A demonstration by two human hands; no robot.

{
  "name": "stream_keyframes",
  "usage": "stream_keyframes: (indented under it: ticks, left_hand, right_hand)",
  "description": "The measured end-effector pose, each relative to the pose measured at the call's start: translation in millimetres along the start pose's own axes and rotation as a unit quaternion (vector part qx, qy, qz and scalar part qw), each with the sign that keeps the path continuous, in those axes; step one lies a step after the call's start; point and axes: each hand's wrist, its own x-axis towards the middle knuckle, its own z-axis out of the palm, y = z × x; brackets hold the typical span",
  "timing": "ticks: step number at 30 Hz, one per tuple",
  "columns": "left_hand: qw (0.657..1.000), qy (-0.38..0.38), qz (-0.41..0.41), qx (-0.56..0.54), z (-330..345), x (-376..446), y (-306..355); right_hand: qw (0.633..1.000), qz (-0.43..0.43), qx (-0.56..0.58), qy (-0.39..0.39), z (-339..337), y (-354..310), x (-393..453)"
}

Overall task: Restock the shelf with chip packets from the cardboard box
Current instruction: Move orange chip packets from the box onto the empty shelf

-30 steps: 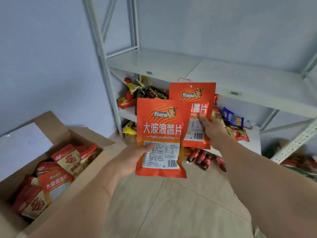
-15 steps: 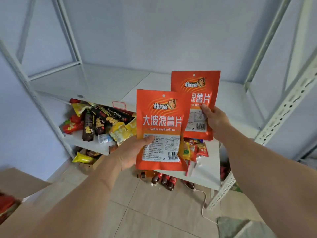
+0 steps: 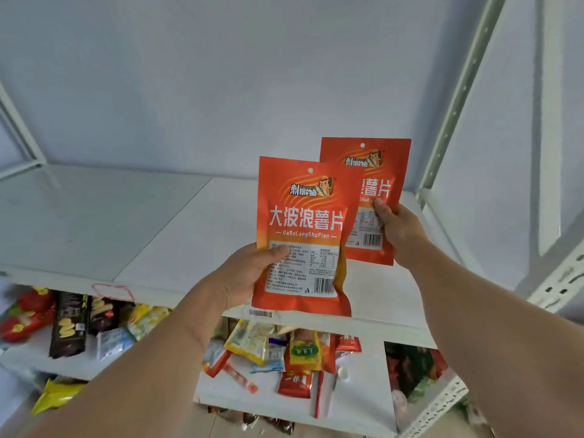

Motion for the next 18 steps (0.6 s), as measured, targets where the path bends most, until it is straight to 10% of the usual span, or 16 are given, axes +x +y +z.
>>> stream_keyframes:
  ticks: [18]
  left_hand:
    - [1.000,0.007,-0.023,0.005,7,250,37]
  right_hand:
    - [0.999,0.025,0.005,0.024,-12,5,260]
